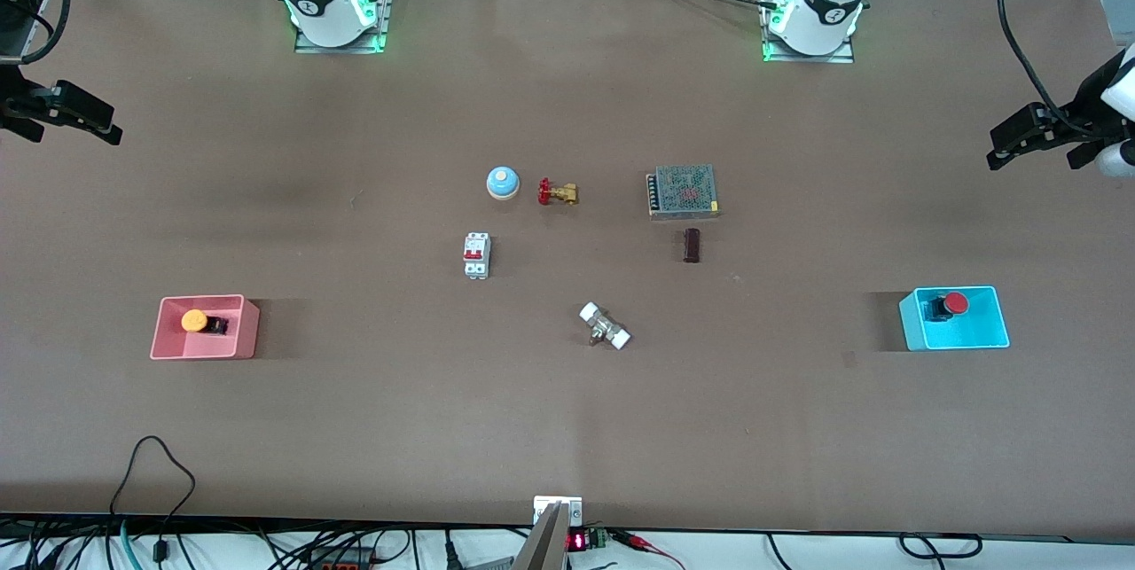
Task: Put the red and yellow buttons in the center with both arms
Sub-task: 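Reach the right gripper to the yellow button while the left gripper reaches the red button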
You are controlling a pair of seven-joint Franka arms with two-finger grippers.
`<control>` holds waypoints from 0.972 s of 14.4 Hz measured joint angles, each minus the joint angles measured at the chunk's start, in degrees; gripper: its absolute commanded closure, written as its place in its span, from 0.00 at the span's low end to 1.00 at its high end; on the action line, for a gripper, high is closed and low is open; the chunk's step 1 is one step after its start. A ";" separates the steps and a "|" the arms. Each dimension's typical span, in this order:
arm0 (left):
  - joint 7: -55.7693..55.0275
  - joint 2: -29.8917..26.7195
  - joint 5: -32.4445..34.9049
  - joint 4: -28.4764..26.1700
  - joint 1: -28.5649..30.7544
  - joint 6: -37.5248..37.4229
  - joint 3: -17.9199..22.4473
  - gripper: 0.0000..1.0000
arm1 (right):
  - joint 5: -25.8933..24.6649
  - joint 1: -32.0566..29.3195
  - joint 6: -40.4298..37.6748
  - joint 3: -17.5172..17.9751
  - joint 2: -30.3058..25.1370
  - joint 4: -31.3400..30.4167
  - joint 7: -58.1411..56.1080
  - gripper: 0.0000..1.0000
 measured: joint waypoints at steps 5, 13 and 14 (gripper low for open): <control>0.00 0.01 0.00 -0.07 0.00 -0.11 0.00 0.00 | 0.00 0.06 -0.01 0.07 0.00 0.00 0.01 0.00; 1.97 6.80 0.00 -0.51 2.53 2.99 0.80 0.00 | -0.01 0.02 4.56 0.06 5.04 -0.08 0.03 0.00; 3.87 8.70 0.00 -0.60 3.69 5.02 0.90 0.00 | -0.02 -0.02 6.87 0.04 6.77 -0.11 0.05 0.00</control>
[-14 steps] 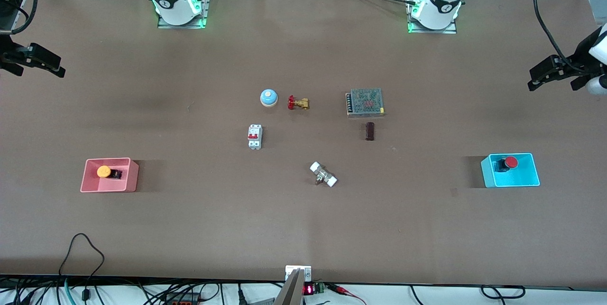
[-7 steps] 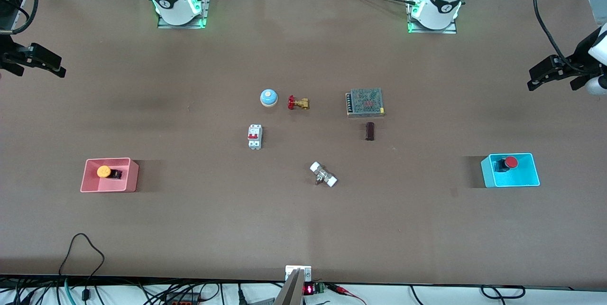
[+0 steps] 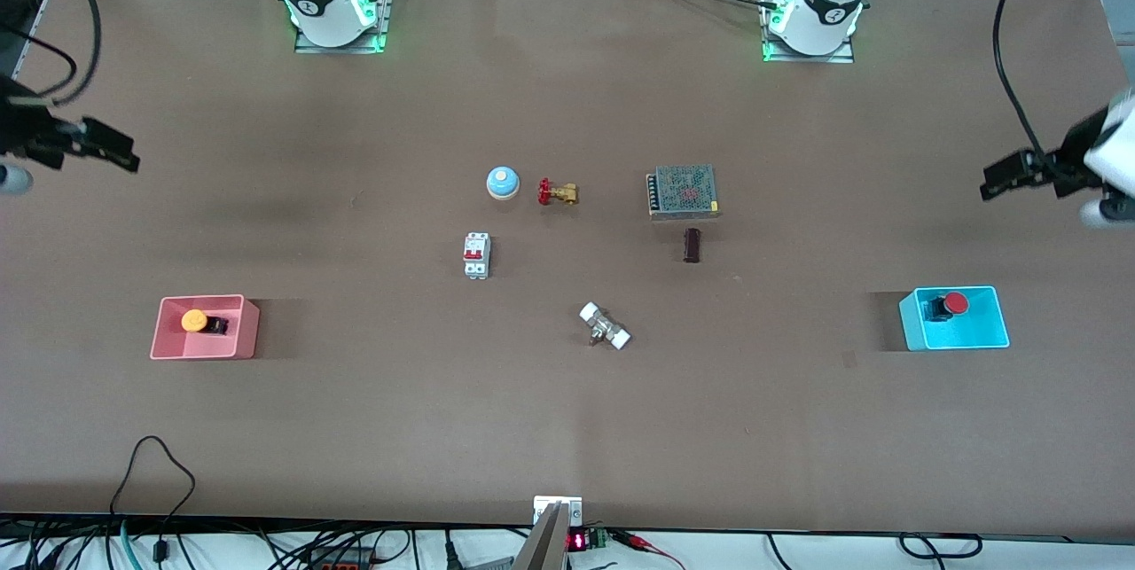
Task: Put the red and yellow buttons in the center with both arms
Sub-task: 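Reach the right gripper to the yellow button while the left gripper reaches the red button, then grasp the yellow button with the right gripper while the left gripper grasps the red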
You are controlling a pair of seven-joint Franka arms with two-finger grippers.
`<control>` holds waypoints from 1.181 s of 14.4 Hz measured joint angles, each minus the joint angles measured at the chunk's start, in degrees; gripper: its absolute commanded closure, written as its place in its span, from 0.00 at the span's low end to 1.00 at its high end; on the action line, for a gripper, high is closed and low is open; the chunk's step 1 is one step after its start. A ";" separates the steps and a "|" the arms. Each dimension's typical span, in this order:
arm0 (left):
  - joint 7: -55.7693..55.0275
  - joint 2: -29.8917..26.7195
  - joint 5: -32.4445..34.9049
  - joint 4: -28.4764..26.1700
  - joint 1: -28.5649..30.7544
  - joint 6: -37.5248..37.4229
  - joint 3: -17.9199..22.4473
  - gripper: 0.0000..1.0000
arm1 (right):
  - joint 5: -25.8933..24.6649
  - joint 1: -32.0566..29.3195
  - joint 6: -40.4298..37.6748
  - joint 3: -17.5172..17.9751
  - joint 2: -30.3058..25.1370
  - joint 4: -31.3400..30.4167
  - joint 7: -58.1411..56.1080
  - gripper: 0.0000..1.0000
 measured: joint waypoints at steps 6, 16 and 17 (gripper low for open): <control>8.70 12.05 0.00 -0.32 6.00 11.92 0.16 0.00 | -0.20 -3.09 12.49 -0.19 13.22 0.00 -0.05 0.00; 8.97 25.77 0.00 -0.35 7.42 22.13 0.23 0.00 | -0.40 -4.03 18.89 -0.18 33.09 10.60 -1.65 0.00; 8.97 26.36 0.00 -0.35 7.81 22.61 0.23 0.02 | -0.40 -4.29 19.87 -0.18 33.98 10.69 -2.29 0.00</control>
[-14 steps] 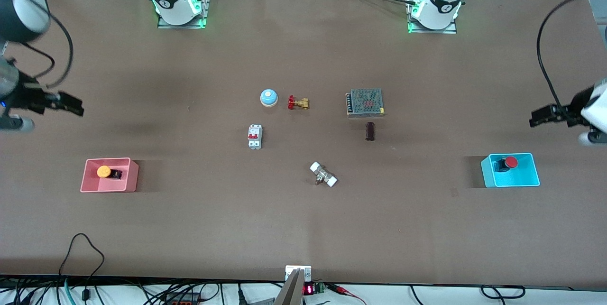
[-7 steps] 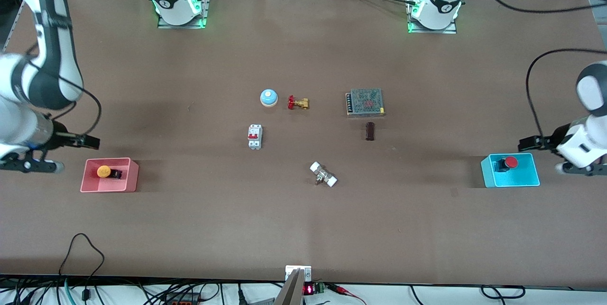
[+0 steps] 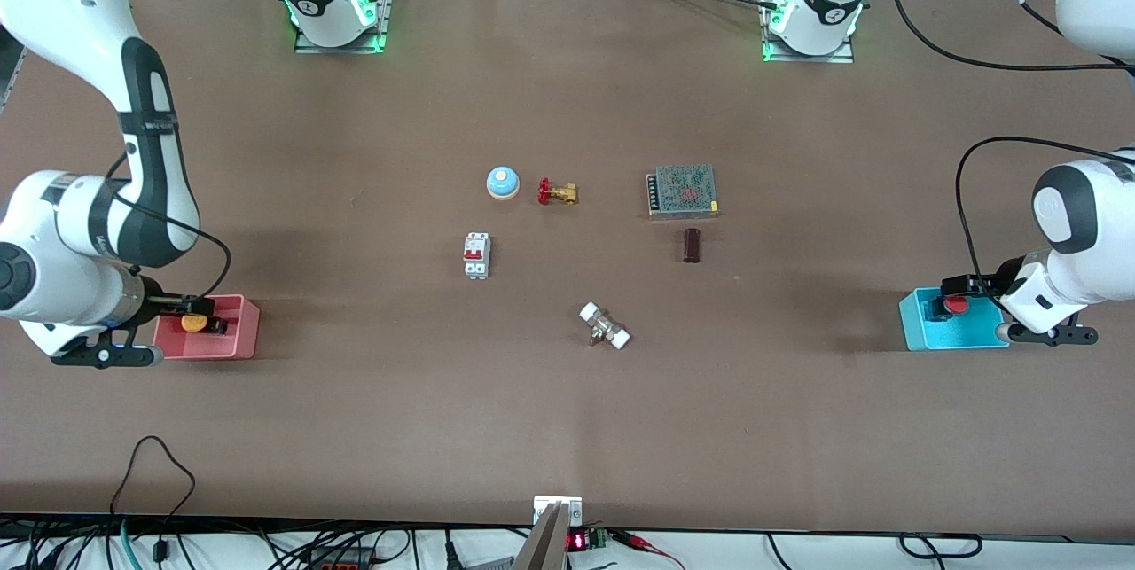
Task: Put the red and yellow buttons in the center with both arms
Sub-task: 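Grasp the yellow button with the right gripper while the left gripper grasps the red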
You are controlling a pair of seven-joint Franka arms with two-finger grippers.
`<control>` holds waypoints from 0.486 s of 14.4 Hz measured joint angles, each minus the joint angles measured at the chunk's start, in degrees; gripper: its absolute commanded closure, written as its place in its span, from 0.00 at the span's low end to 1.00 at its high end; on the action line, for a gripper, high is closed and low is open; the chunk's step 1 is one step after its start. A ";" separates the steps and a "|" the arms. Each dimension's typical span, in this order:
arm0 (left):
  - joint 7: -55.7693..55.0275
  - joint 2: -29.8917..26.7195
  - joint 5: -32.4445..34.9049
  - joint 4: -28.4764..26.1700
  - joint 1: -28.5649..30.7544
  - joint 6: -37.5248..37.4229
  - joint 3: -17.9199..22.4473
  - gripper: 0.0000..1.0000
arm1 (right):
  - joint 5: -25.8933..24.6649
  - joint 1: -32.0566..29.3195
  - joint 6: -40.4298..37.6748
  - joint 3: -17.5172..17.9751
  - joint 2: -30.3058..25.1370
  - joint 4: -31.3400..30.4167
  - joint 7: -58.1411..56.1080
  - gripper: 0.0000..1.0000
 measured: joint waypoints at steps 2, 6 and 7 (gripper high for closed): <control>0.00 1.26 0.00 0.00 0.28 1.29 0.00 0.05 | 0.00 -0.35 1.00 0.00 1.33 0.17 -0.28 0.00; -0.37 2.46 0.00 0.03 0.04 2.34 -0.18 0.31 | 0.00 -0.50 1.43 0.00 2.93 0.28 -0.30 0.00; -0.46 2.46 0.00 0.08 -0.06 2.35 -0.22 0.39 | 0.00 -0.50 1.58 0.00 3.17 0.28 -0.31 0.00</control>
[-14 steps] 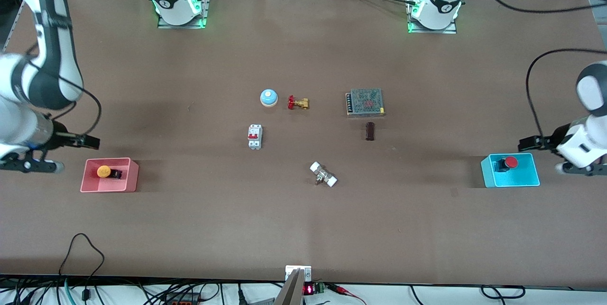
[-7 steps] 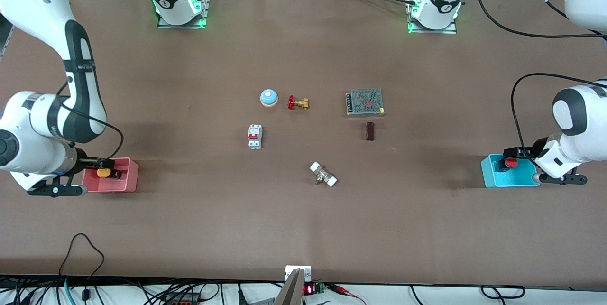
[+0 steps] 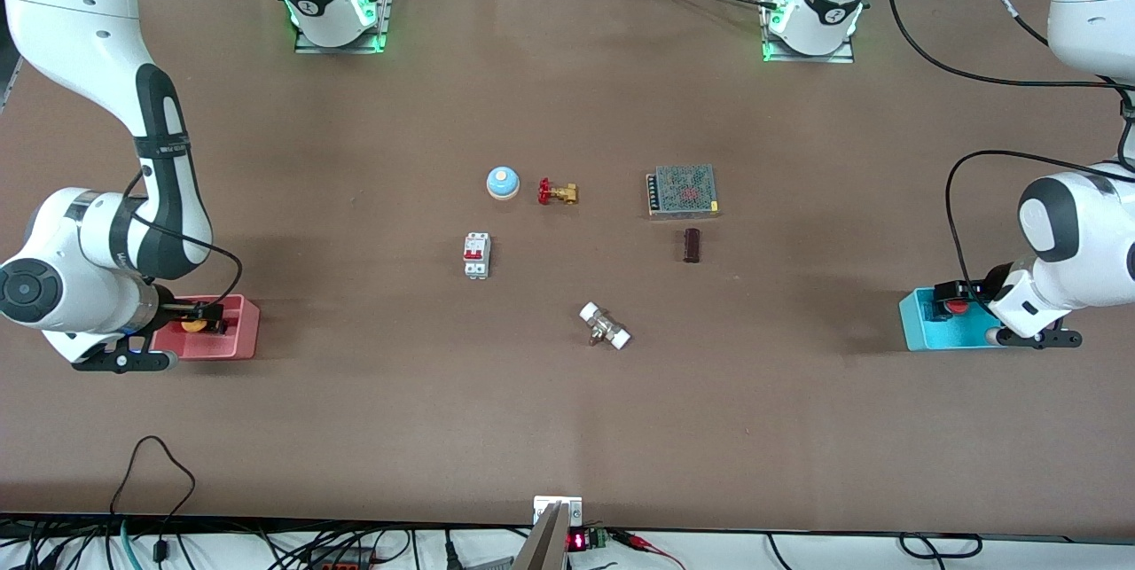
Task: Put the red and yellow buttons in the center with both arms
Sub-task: 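Grasp the yellow button with the right gripper while the left gripper grasps the red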
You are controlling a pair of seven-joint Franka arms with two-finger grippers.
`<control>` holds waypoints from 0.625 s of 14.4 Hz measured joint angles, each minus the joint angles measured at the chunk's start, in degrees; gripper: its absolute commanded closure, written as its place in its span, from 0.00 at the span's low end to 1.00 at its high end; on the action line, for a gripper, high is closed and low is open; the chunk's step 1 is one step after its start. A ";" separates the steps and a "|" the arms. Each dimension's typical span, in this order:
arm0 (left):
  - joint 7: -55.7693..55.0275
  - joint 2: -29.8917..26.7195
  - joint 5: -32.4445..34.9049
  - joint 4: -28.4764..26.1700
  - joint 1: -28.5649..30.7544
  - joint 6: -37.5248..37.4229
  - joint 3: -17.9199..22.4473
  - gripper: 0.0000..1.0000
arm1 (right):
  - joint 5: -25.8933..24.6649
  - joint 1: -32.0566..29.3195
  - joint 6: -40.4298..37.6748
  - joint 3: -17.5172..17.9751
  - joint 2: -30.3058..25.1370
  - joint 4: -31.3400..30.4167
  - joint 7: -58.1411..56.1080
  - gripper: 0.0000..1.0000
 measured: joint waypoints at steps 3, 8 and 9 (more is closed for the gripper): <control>-0.05 0.00 0.00 0.13 -0.10 0.01 -0.11 0.58 | 0.00 0.00 1.13 0.00 0.53 0.03 -0.03 0.00; -0.51 -0.05 -0.31 0.79 -0.11 0.03 -0.32 0.76 | 0.00 -0.01 1.47 0.00 1.16 0.15 -0.07 0.04; -0.58 -0.19 -0.41 1.12 -0.12 0.03 -0.35 0.77 | 0.00 -0.01 1.48 0.00 1.19 0.15 -0.07 0.08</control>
